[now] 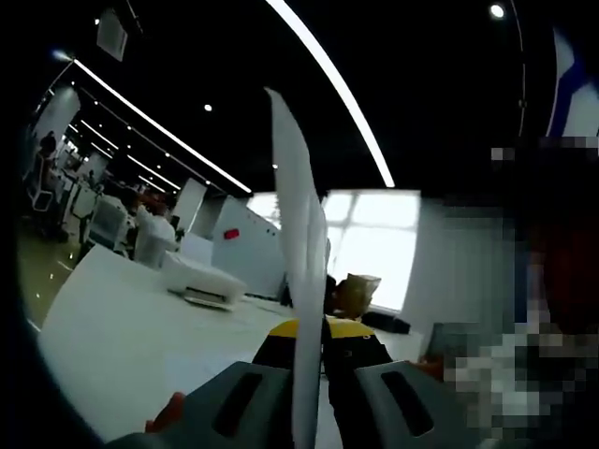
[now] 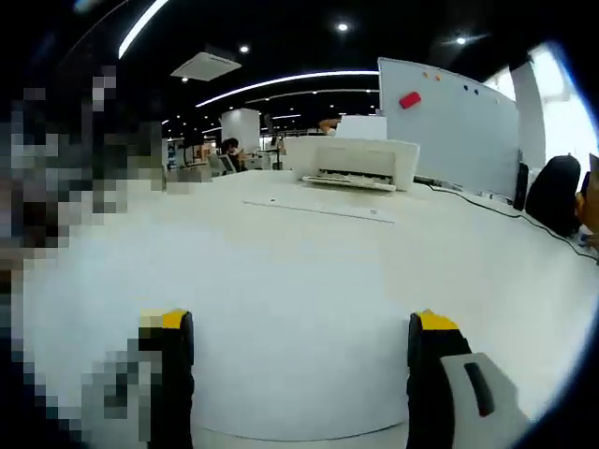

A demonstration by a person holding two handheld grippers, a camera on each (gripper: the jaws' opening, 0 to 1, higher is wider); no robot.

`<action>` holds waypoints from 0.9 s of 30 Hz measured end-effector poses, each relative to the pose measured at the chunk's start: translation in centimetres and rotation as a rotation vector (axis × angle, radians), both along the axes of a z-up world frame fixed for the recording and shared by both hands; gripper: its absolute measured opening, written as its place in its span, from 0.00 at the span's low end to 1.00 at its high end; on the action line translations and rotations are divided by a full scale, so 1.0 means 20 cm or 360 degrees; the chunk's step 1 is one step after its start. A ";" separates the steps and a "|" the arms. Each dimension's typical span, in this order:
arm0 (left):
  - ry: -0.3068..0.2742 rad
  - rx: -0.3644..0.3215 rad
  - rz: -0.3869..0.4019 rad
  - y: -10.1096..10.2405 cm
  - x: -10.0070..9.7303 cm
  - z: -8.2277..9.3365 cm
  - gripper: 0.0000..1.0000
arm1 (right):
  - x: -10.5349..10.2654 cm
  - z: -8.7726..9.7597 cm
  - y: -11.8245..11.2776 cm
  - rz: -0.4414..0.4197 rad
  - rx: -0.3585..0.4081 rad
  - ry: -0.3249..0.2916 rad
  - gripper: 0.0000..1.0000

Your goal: Organize the stack of printing papers by aligning and flattening the scattered papers on the table

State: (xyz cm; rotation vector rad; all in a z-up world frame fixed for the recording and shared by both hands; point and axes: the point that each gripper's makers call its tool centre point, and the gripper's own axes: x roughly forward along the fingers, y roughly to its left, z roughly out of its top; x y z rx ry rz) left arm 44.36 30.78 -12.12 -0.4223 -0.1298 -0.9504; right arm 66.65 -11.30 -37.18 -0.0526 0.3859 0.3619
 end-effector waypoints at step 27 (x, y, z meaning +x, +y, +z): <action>0.0015 -0.0007 -0.0016 -0.02 0.04 0.00 0.06 | -0.11 0.00 -0.09 -0.0120 0.0002 -0.0014 0.88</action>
